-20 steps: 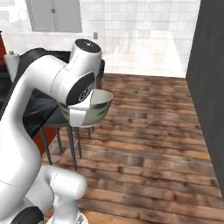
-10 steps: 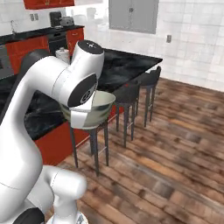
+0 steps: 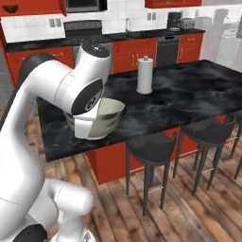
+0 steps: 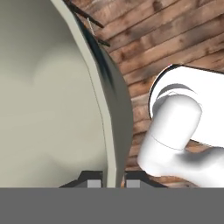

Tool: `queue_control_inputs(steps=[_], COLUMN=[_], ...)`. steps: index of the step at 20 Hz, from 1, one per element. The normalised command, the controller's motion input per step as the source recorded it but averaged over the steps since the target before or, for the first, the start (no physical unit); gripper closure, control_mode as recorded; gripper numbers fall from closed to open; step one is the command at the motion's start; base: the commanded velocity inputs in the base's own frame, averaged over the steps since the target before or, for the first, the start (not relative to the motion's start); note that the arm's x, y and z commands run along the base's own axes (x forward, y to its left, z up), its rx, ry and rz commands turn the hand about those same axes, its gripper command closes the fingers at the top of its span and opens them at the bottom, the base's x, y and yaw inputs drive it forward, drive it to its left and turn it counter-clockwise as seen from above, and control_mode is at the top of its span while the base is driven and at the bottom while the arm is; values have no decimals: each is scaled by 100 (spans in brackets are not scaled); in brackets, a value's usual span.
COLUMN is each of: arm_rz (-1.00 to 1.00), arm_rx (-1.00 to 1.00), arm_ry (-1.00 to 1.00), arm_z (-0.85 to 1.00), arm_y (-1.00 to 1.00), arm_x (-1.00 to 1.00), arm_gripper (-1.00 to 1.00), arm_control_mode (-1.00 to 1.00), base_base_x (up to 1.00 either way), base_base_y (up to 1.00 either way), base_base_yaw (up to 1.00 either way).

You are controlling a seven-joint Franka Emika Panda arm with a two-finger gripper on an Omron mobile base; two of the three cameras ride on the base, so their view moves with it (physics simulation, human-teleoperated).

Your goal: Pick up the bowls from the cabinet and place each bowl in front of a stool on the dining counter.

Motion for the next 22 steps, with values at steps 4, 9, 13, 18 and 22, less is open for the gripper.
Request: queue_control_inputs(steps=[4, 9, 13, 18, 22], arm_rz=[0, 0, 0, 0, 0], arm_rx=[0, 0, 0, 0, 0], arm_ry=[0, 0, 0, 0, 0], arm_z=[0, 0, 0, 0, 0], arm_y=[0, 0, 0, 0, 0], arm_x=[0, 0, 0, 0, 0], arm_gripper=[100, 100, 100, 100, 100], arm_control_mode=[100, 100, 100, 100, 100], base_base_x=[57, 51, 54, 19, 32], base_base_y=[-58, -97, -100, -67, -51], base_base_yaw=[73, 47, 35, 25, 23])
